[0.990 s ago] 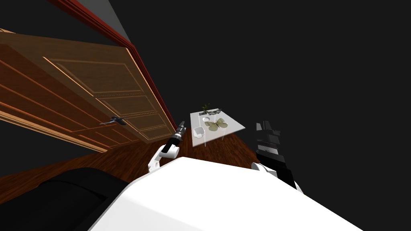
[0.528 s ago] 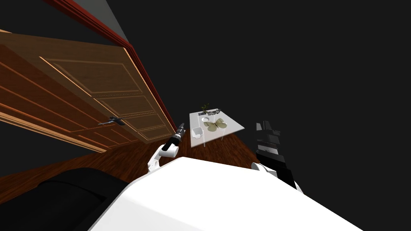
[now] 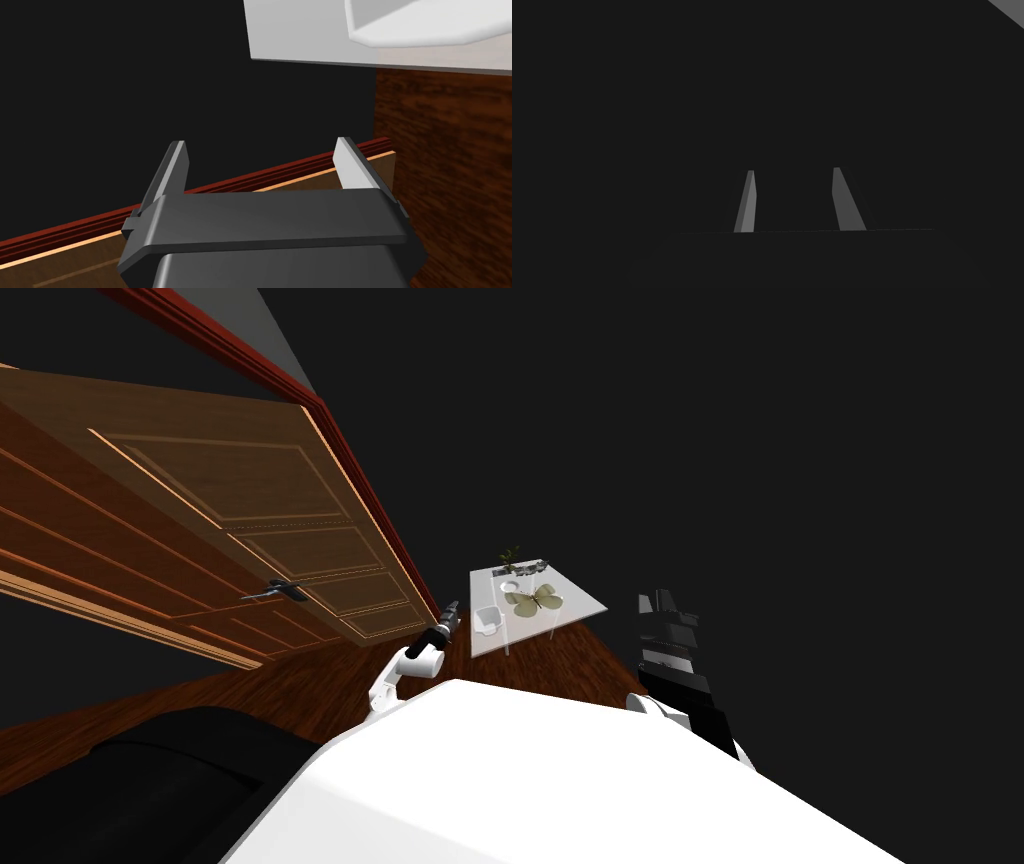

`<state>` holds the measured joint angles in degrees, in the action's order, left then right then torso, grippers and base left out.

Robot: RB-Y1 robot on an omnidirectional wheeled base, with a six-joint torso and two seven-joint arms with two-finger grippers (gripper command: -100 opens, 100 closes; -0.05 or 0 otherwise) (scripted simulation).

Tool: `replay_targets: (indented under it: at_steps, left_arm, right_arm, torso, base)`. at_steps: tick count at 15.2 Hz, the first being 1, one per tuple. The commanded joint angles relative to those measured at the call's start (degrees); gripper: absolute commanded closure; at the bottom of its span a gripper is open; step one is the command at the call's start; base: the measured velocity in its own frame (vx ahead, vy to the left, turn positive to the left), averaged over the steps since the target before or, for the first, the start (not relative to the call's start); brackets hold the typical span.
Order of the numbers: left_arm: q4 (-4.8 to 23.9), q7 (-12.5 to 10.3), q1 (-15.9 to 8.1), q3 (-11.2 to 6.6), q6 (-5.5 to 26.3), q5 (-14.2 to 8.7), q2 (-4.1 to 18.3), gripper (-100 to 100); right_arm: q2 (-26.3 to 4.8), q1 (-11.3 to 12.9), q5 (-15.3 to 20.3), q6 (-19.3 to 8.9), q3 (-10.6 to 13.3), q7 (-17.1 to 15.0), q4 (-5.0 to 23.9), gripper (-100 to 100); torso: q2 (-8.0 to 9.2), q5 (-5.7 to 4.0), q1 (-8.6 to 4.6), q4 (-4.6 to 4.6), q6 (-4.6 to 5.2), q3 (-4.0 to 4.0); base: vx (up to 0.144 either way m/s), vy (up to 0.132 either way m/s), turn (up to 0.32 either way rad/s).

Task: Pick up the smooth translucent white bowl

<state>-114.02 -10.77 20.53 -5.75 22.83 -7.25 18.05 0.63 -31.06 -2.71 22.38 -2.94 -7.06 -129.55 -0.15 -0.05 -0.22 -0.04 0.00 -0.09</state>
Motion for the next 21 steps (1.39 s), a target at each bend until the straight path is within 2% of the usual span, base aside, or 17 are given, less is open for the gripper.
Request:
replay_targets:
  at_steps: [1, 5, 6, 8, 9, 11, 12, 14, 15, 20, 21]
  left_arm:
    - [0.52, -0.32, -0.52, -0.22, 2.86, -0.58, 0.23, -100]
    - [1.35, -0.74, -1.05, -0.52, 7.27, -1.43, 0.57, -100]
    - [2.17, -1.15, -1.59, -0.81, 8.73, -2.27, 0.88, -100]
    - [2.17, -1.15, -1.59, -0.81, 10.69, -2.27, 0.88, -100]
    - [2.97, -1.56, -2.13, -1.1, 12.11, -3.1, 1.16, -100]
    - [2.97, -1.56, -2.13, -1.1, 14.06, -3.1, 1.16, -100]
    - [3.74, -1.96, -2.66, -1.39, 15.4, -3.92, 1.4, -100]
    - [3.74, -1.96, -2.66, -1.39, 17.35, -3.92, 1.4, -100]
    - [4.5, -2.35, -3.2, -1.66, 19.06, -4.72, 1.62, -100]
    - [5.23, -2.73, -3.73, -1.93, 23.65, -5.49, 1.8, -100]
    - [5.93, -3.1, -4.25, -2.19, 25.24, -6.23, 1.96, -100]
  right_arm:
    - [0.0, 0.0, 0.0, 0.0, 0.0, 0.0, 0.0, 0]
    - [0.0, 0.0, 0.0, 0.0, 0.0, 0.0, 0.0, 0]
    - [0.0, 0.0, 0.0, 0.0, 0.0, 0.0, 0.0, 0]
    - [0.0, 0.0, 0.0, 0.0, 0.0, 0.0, 0.0, 0]
    - [0.0, 0.0, 0.0, 0.0, 0.0, 0.0, 0.0, 0]
    - [0.0, 0.0, 0.0, 0.0, 0.0, 0.0, 0.0, 0]
    - [0.0, 0.0, 0.0, 0.0, 0.0, 0.0, 0.0, 0]
    - [0.0, 0.0, 0.0, 0.0, 0.0, 0.0, 0.0, 0]
    - [0.0, 0.0, 0.0, 0.0, 0.0, 0.0, 0.0, 0]
    - [0.0, 0.0, 0.0, 0.0, 0.0, 0.0, 0.0, 0]
    - [0.0, 0.0, 0.0, 0.0, 0.0, 0.0, 0.0, 0]
  torso:
    - [0.0, 0.0, 0.0, 0.0, 0.0, 0.0]
    - [0.0, -0.01, -0.03, 0.0, 0.0, 0.0]
    - [0.0, 0.0, 0.0, 0.0, 0.0, 0.0]
    - [-0.04, 0.0, -0.02, -0.01, 0.0, -0.02]
    - [-0.01, 0.0, 0.01, 0.0, 0.0, -0.01]
    - [0.01, -0.01, -0.03, 0.0, 0.0, 0.0]
    - [0.03, 0.0, 0.01, 0.01, 0.0, 0.02]
    - [0.0, 0.0, -0.01, 0.0, 0.0, 0.0]
    - [-0.01, 0.0, 0.01, 0.0, 0.0, 0.0]
    - [0.0, 0.0, 0.02, 0.0, 0.0, 0.0]
    - [0.01, 0.0, 0.04, 0.0, 0.0, 0.0]
  base:
    - [0.034, -0.057, 0.003]
    - [0.03, -0.053, 0.002]
    - [0.042, -0.051, -0.001]
    - [0.035, -0.051, 0.002]
    - [0.029, -0.056, -0.002]
    - [0.023, -0.052, 0.002]
    - [0.03, -0.052, -0.003]
    - [0.038, -0.051, 0.001]
    - [0.045, -0.052, -0.002]
    - [0.032, -0.046, -0.001]
    - [0.036, -0.05, -0.004]
